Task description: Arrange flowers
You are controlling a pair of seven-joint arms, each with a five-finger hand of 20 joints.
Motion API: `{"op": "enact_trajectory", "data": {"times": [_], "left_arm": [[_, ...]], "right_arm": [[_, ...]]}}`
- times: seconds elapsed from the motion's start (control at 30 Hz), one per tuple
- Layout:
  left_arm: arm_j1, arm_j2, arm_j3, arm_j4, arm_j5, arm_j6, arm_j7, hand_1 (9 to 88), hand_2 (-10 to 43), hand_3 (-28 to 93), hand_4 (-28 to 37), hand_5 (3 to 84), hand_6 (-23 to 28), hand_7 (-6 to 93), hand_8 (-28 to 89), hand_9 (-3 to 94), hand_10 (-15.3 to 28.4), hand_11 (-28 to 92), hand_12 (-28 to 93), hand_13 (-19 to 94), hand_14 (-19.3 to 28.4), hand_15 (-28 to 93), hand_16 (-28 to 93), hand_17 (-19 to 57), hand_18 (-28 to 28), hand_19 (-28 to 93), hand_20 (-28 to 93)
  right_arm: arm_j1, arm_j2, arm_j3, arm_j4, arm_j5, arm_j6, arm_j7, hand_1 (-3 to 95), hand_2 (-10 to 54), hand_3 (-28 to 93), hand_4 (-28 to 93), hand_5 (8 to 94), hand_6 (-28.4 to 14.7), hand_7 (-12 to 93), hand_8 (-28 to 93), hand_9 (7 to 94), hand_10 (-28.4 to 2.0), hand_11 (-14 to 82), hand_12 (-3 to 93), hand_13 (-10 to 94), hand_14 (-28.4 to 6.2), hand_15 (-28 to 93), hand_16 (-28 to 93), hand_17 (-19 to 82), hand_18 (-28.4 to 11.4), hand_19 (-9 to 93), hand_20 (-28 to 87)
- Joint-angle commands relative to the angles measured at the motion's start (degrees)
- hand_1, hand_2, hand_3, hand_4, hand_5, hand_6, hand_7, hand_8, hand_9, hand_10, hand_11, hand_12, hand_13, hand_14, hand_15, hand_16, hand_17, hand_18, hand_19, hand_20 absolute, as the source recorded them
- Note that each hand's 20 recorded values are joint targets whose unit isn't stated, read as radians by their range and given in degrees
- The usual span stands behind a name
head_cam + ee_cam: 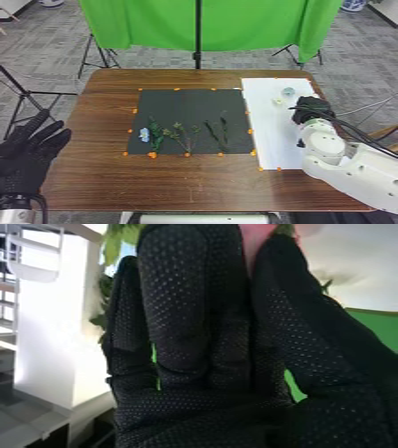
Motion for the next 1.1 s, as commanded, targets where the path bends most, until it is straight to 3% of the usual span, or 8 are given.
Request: {"op": "enact_trajectory", "data": {"times": [0.03,0.27,0.4,0.53,0.6,0.77,0.9,1.1], "left_arm": [[0.86,-0.51,0.52,0.25,0.01,-0.46,-0.16,21.2,7.4,78,-27.1,34.9,8.0,12.2,-8,31.7,18.8,28,11,23,26.4,59,-12,-10.7,22.0,53,19],[2.17,-1.32,1.39,0.91,-1.03,0.2,0.38,21.1,7.4,78,-27.0,34.8,7.9,12.3,-8,31.8,18.6,28,11,23,26.4,59,-12,-10.7,22.0,53,19],[2.72,-1.43,1.79,0.79,-0.34,-0.39,1.4,20.7,7.0,78,-27.0,34.8,7.8,12.4,-8,31.8,18.6,28,11,23,26.4,59,-12,-10.6,21.9,53,18],[3.09,-1.46,2.73,1.23,0.47,-0.97,2.42,20.7,6.9,78,-27.3,34.9,7.8,12.6,-8,31.8,18.6,28,11,23,26.5,60,-11,-9.7,22.1,56,20],[3.37,-1.56,3.6,1.17,-0.57,0.28,2.88,20.5,6.8,78,-27.4,35.1,7.7,12.7,-9,32.2,18.8,28,11,24,26.9,62,-11,-9.0,22.3,57,21],[3.6,-0.94,4.18,1.04,-0.33,0.19,3.98,20.3,6.3,78,-27.7,35.7,7.8,12.6,-9,32.8,18.8,28,11,25,27.1,63,-12,-8.5,22.3,58,22],[2.49,-0.11,3.73,0.88,1.02,-0.29,3.07,20.1,6.0,79,-28.0,35.8,7.7,12.9,-9,33.0,18.6,29,11,25,27.1,63,-12,-8.5,22.3,58,23],[-0.23,1.37,4.01,1.35,1.6,-0.94,1.8,20.0,5.8,79,-28.1,36.0,7.3,13.7,-9,33.5,18.2,30,11,25,26.5,64,-12,-8.3,22.1,57,24]], "right_arm": [[1.21,0.11,-2.37,0.74,-5.07,6.58,0.57,55.1,-9.5,68,-28,82.9,3.8,21,1,92.4,-6.0,12.0,30.8,84,-3.7,53,20,35,-17.2,82,12],[4.82,0.27,-3.89,-2.32,-7.96,9.21,0.19,54.8,-9.5,70,-28,83.6,3.0,21,2,93.3,-5.5,12.1,31.8,84,-3.5,54,21,35,-16.8,83,12],[8.3,-1.44,-6.18,-4.05,-8.99,10.62,-1.15,54.9,-9.5,70,-28,83.9,2.7,21,3,93.4,-5.5,12.5,32.1,84,-3.4,55,21,35,-16.9,83,12],[15.24,-5.78,-12.14,-5.23,-9.09,12.59,-3.16,54.7,-9.5,71,-28,84.2,2.5,21,3,93.6,-5.7,13.0,32.2,84,-3.4,55,21,35,-16.9,83,13],[19.17,-8.81,-15.59,-5.56,-8.87,13.42,-4.38,54.6,-9.5,71,-28,84.3,2.4,21,3,93.6,-5.8,13.3,32.2,84,-3.5,55,21,35,-17.0,84,13],[24.67,-16.98,-19.96,-5.06,-8.3,14.09,-7.44,54.3,-9.5,72,-28,84.7,2.3,20,4,93.7,-6.0,14.0,32.0,84,-3.6,56,21,35,-17.2,84,13],[26.15,-22.92,-21.0,-3.02,-7.43,13.2,-10.17,54.0,-9.5,73,-28,85.0,2.4,20,4,93.7,-6.0,14.5,31.9,84,-3.6,56,21,35,-17.2,84,13],[24.29,-31.82,-18.9,2.42,-4.18,10.59,-12.72,53.4,-9.5,73,-28,85.3,2.4,20,4,93.7,-6.1,15.5,31.7,84,-3.6,56,21,35,-17.2,84,13]]}}
